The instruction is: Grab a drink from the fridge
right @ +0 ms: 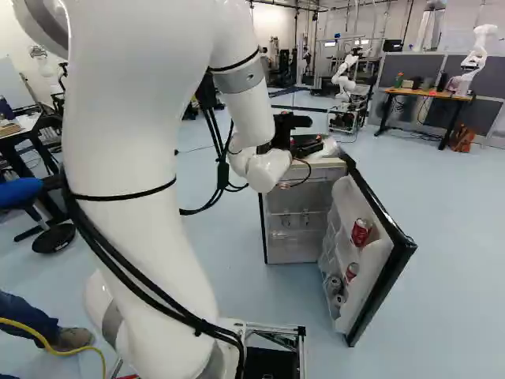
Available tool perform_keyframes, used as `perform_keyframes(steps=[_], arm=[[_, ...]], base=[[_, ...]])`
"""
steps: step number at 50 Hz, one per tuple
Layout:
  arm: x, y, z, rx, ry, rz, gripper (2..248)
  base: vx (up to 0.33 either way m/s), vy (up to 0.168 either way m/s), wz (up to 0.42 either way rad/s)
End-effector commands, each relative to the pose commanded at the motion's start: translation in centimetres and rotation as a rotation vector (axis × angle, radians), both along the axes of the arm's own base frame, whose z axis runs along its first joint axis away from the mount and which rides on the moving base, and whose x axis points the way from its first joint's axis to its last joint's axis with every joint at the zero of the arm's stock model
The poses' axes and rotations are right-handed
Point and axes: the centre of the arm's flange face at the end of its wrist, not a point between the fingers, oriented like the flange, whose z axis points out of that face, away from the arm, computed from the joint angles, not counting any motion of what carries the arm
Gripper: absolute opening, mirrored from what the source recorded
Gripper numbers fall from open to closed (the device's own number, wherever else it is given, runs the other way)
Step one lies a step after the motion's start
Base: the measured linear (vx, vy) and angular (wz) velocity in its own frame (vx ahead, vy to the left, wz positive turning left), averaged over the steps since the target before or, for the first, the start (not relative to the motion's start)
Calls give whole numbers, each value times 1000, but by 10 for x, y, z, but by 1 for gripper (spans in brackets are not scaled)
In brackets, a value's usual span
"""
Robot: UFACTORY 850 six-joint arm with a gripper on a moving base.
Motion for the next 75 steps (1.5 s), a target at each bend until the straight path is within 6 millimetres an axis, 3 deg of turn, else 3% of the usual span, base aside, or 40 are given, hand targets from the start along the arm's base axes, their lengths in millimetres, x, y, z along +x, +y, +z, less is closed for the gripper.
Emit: perform_keyframes(steps=[75], arm=[[-33,-111,34,146,304,-232,247]], base=[[0,0,0]])
